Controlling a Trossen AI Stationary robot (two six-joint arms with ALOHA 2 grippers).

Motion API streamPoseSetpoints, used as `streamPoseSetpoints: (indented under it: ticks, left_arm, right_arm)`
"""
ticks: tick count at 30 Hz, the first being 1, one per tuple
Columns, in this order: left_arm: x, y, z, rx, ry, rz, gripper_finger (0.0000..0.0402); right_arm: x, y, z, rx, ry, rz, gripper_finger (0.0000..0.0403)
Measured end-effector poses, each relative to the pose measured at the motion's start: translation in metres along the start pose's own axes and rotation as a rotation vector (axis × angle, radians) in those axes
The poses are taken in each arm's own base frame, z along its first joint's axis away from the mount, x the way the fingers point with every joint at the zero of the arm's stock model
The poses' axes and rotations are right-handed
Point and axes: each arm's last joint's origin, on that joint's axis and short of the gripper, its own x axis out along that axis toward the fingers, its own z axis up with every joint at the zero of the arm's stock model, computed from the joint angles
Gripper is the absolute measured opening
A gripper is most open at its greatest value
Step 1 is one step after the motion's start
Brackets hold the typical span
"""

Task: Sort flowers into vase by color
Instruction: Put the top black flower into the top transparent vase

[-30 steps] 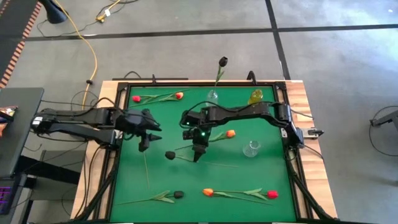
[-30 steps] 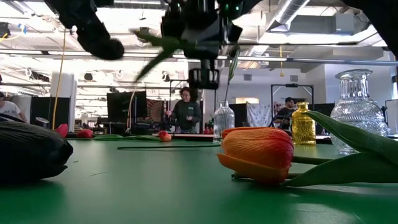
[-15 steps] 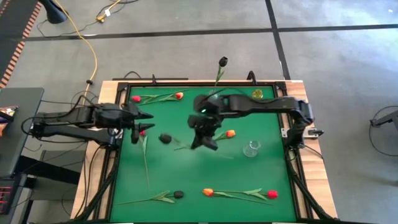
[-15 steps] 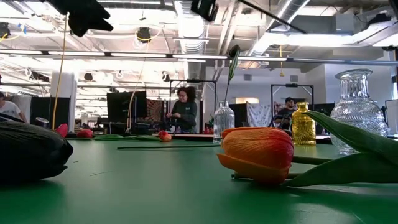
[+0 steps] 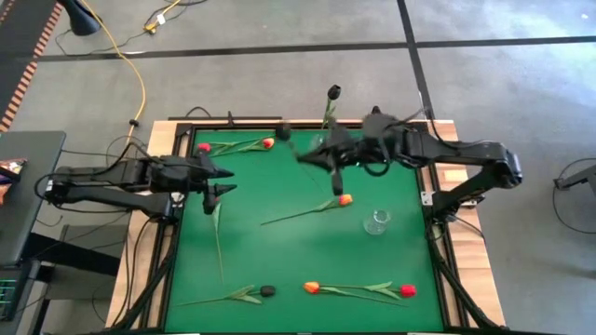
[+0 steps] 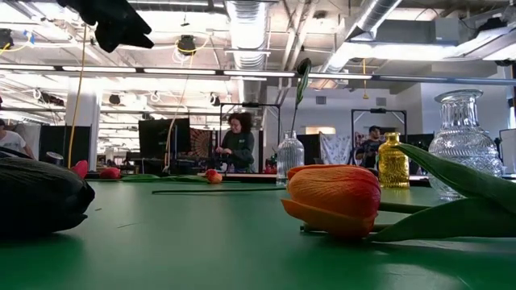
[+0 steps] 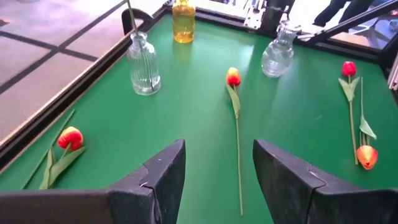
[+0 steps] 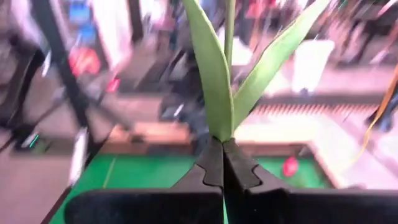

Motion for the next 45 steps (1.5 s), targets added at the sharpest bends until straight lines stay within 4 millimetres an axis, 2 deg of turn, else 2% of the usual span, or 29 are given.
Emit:
streamPoseSetpoints:
  ticks: [4, 8, 11, 15, 21, 27, 30, 37, 45]
  left_arm:
    - [0.006, -0.001, -0.001, -0.009, 0.024, 0.004, 0.0176]
    - [0.011, -0.002, -0.001, -0.012, 0.042, 0.008, 0.0176]
    - [0.014, -0.003, -0.001, -0.034, 0.05, 0.013, 0.0176]
    - [0.017, -0.004, -0.001, -0.067, 0.059, 0.026, 0.0176]
    - [0.022, -0.004, -0.001, -0.094, 0.058, 0.068, 0.0177]
    - [0.028, -0.004, -0.002, -0.094, 0.072, 0.09, 0.0176]
    - [0.03, -0.005, -0.002, -0.102, 0.079, 0.1, 0.0176]
    - [0.033, -0.005, -0.002, -0.132, 0.085, 0.103, 0.0177]
    - [0.033, -0.005, -0.003, -0.136, 0.091, 0.105, 0.0177]
  right_arm:
    - [-0.008, -0.021, -0.028, -0.019, -0.187, -0.085, 0.0017]
    - [-0.01, -0.036, -0.049, -0.195, -0.292, -0.163, 0.0017]
    - [-0.01, -0.041, -0.057, -0.284, -0.289, -0.197, 0.0017]
    - [-0.007, -0.051, -0.07, -0.295, -0.259, -0.223, 0.0019]
    - [-0.007, -0.069, -0.077, -0.335, -0.237, -0.28, 0.0019]
    - [-0.003, -0.076, -0.083, -0.381, -0.212, -0.32, 0.0019]
    - [-0.002, -0.083, -0.092, -0.378, -0.187, -0.341, 0.0019]
    - [-0.017, -0.096, -0.112, -0.326, -0.278, -0.414, 0.0019]
    - [-0.02, -0.102, -0.117, -0.303, -0.267, -0.43, 0.0018]
